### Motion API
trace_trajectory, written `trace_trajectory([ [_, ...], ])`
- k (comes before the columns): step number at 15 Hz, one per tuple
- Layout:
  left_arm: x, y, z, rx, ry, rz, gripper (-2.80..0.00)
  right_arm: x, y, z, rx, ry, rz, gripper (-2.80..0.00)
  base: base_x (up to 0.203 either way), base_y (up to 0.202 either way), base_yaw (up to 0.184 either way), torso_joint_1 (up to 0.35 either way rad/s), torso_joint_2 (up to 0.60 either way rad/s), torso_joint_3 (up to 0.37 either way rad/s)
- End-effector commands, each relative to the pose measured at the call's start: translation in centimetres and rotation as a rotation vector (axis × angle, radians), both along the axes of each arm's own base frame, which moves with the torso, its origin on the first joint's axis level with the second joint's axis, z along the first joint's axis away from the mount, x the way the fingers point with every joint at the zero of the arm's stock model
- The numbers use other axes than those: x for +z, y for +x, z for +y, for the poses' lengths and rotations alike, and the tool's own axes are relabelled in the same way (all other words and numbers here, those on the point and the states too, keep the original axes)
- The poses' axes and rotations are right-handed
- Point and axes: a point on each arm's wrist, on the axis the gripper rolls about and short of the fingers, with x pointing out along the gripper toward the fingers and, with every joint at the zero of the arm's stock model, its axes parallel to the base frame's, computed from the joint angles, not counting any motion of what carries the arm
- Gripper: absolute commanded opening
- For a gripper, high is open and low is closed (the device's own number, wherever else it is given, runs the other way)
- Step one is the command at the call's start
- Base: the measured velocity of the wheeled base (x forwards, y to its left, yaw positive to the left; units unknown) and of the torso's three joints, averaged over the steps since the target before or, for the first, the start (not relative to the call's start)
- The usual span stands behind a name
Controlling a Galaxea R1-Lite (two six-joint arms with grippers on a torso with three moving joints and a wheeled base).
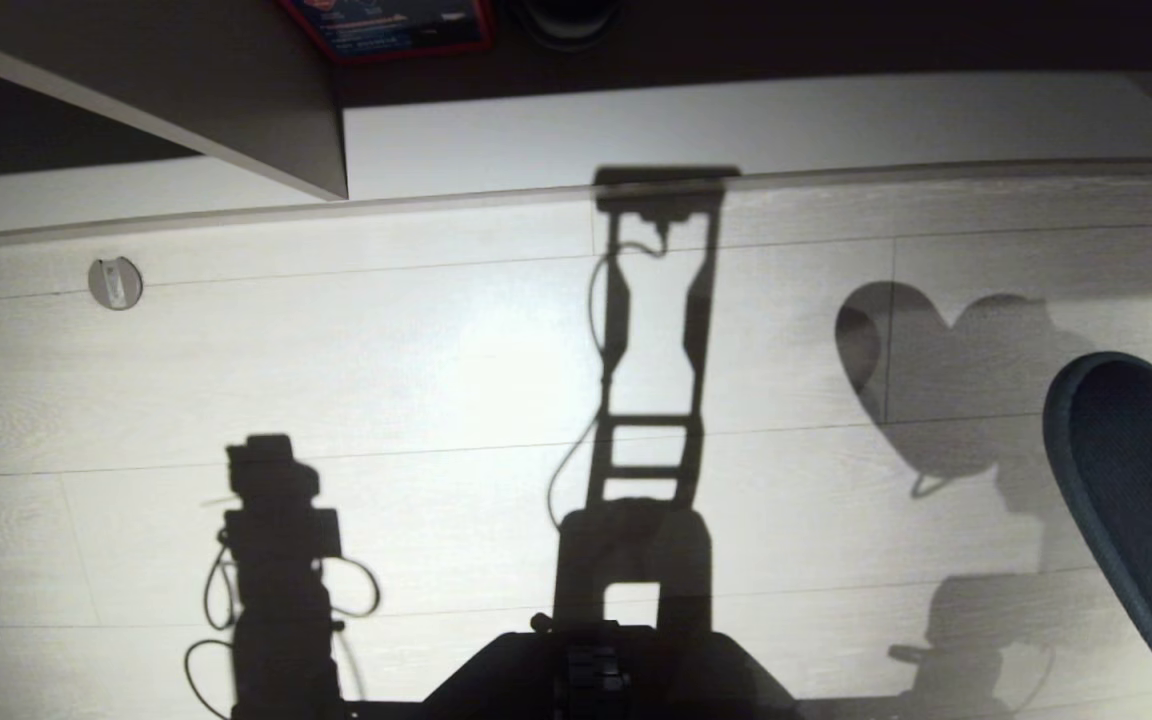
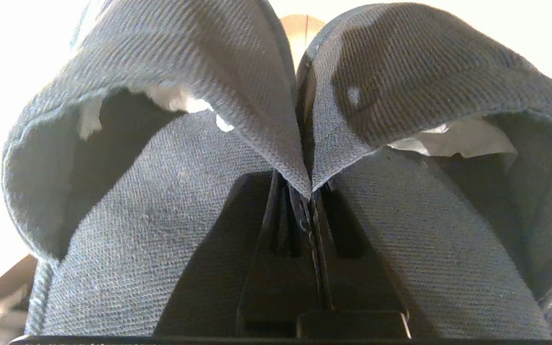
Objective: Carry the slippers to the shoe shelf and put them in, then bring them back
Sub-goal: Place the slippers into the shoe cabinet
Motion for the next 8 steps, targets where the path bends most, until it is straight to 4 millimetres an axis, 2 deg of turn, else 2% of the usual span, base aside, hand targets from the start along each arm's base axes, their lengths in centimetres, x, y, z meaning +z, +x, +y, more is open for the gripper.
trace_trajectory([
  [1,0.0,0.0,0.0,0.001,0.001,0.000,-2.80,0.4,1.8,0.0,0.002,0.002,0.047,-2.80,0.000,0.000,0.000,0.000,0.00,0.000],
  [4,0.0,0.0,0.0,0.001,-0.001,0.000,-2.80,0.3,3.7,0.1,0.005,-0.006,-0.004,-2.80,0.000,0.000,0.000,0.000,0.00,0.000],
  [6,0.0,0.0,0.0,0.001,-0.001,0.000,-2.80,0.2,3.8,0.1,0.005,-0.009,-0.005,-2.80,0.000,0.000,0.000,0.000,0.00,0.000],
  [8,0.0,0.0,0.0,0.001,-0.001,0.000,-2.80,-0.2,4.8,0.1,0.005,-0.015,-0.030,-2.80,0.000,0.000,0.000,0.000,0.00,0.000],
])
